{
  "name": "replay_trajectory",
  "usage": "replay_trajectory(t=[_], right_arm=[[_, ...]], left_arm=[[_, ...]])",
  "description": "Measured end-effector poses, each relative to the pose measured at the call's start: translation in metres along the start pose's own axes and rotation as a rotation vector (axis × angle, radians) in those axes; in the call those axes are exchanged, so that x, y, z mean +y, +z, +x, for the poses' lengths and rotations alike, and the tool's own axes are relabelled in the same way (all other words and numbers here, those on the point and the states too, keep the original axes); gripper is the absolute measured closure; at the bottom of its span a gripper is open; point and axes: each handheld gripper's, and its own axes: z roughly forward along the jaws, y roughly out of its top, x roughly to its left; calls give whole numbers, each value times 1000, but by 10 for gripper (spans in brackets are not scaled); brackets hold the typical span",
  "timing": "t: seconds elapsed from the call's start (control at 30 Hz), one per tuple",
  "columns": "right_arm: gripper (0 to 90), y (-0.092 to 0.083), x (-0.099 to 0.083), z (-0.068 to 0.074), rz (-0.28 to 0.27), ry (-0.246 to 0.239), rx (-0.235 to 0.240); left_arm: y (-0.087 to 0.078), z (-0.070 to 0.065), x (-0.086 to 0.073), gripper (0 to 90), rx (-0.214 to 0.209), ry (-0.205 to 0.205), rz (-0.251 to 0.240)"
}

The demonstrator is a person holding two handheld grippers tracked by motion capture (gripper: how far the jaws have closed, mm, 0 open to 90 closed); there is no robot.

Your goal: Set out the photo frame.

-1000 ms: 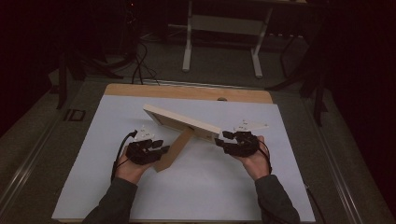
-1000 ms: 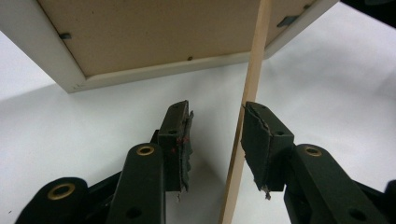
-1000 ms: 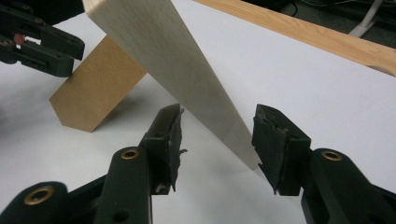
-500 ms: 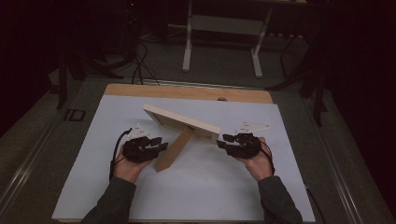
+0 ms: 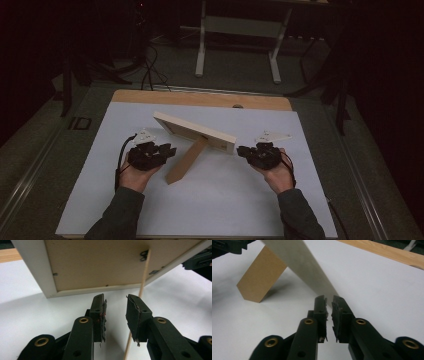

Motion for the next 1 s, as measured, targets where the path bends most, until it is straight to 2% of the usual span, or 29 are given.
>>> replay_trajectory(t=[0.13,0.3,0.67,0.8,1.0], right_arm=[[889,0,0,-2,-2,12,-18],[898,2,3,-6,-13,44,-49],[899,12,8,-7,-22,73,-62],[899,15,12,-7,-40,98,-52],[899,18,17,-6,-45,105,-60]], left_arm=[[1,4,3,713,27,-11,1],[3,7,7,771,35,-45,-26],[9,7,18,899,73,-42,-26],[11,7,22,900,75,-41,-39],[14,7,28,900,82,-42,-51]])
